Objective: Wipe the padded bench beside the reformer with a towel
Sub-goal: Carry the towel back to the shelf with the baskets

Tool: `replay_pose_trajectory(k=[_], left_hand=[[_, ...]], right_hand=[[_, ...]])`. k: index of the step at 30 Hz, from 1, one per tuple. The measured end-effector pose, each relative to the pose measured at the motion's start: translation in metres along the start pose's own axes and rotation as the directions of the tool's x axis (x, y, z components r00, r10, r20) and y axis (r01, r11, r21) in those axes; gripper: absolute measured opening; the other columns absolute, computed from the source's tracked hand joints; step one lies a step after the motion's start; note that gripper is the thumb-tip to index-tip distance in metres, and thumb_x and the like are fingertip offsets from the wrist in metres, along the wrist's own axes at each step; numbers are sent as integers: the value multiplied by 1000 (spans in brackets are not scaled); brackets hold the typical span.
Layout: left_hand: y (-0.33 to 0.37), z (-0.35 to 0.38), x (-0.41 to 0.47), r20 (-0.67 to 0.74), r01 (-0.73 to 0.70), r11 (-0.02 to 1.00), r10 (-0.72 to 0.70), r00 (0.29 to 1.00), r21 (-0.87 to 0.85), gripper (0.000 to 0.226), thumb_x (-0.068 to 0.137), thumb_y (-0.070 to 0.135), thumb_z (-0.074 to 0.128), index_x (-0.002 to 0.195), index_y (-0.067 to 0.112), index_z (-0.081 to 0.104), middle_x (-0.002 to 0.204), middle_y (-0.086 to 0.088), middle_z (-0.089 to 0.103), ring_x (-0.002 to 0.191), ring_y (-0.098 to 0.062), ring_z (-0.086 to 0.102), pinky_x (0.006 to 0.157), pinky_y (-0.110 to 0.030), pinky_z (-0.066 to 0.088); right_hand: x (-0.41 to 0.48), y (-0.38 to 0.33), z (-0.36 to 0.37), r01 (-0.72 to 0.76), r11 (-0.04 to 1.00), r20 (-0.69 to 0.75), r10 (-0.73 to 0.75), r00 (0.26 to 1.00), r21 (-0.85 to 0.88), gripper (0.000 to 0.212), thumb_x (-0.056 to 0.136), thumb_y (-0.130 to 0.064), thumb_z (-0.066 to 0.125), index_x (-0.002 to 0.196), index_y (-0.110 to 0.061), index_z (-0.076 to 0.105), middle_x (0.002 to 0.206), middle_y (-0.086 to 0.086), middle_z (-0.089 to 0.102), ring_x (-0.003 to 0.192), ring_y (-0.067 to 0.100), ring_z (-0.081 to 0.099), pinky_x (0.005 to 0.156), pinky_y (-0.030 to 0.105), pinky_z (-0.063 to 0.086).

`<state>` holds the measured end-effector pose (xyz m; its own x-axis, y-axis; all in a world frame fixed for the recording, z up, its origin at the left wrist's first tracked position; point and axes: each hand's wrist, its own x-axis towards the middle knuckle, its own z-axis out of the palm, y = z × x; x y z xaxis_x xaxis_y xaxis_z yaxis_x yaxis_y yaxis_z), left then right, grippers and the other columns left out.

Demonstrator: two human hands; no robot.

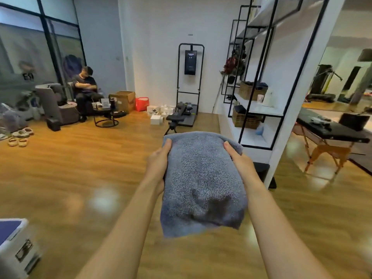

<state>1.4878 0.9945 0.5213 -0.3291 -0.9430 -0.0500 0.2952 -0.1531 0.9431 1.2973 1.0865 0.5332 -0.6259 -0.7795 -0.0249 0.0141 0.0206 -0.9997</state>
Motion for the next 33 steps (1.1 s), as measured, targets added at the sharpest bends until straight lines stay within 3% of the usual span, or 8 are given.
replay_pose_trajectory(k=[6,11,17,22,25,28,30,33], left_hand=[[-10,42,224,-44,-67,997,69,997,43,36,92,44,60,85,10,72,74,-1,75,67,-16,70,54,-26,54],[-7,56,417,-132,-66,993,79,988,103,38,90,46,62,81,11,71,72,-1,74,69,-17,69,62,-31,53],[2,67,624,-18,50,986,-48,999,157,33,93,47,57,95,18,73,91,1,78,82,-15,73,66,-32,54],[-31,66,792,-181,-87,917,169,969,390,31,90,47,59,96,17,64,83,2,63,74,-17,60,58,-31,44],[-52,81,879,-64,47,965,-32,997,259,54,91,58,49,77,7,62,54,-6,58,38,-18,52,35,-20,29],[-59,122,953,235,434,888,-459,857,153,92,76,83,33,100,1,66,80,-23,73,56,-31,70,40,-24,45],[-60,149,1016,360,545,833,-482,799,-95,101,70,84,39,120,-2,56,103,-28,71,84,-37,73,60,-35,58],[-63,184,1121,529,548,616,-238,814,-566,83,76,74,57,136,17,47,129,-29,59,110,-43,64,82,-50,55]], right_hand=[[225,5,38,-37,996,-8,38,999,83,60,82,-56,67,120,-9,63,98,4,69,85,18,65,63,30,45],[410,17,86,-188,942,250,118,961,280,54,62,-39,85,105,-6,73,96,15,77,85,30,74,67,37,58],[626,-6,153,-156,928,203,90,975,339,38,78,-23,79,108,-2,69,97,16,76,89,32,74,84,46,57],[806,-18,205,-27,907,134,-33,990,421,25,80,-23,78,96,-5,74,97,14,77,88,29,74,76,41,60],[906,-32,228,61,873,49,-96,994,483,38,80,-26,77,110,-5,71,109,15,74,103,32,70,94,51,52],[991,-52,244,100,850,6,-120,993,517,55,70,-32,80,116,-4,69,115,18,71,109,36,66,100,55,48],[1047,-58,250,107,858,-9,-119,993,502,54,69,-33,82,114,-5,71,113,17,72,107,35,67,98,54,49],[1131,-50,252,80,874,13,-98,995,480,42,66,-36,84,100,-11,77,104,14,75,98,32,71,79,45,58]])
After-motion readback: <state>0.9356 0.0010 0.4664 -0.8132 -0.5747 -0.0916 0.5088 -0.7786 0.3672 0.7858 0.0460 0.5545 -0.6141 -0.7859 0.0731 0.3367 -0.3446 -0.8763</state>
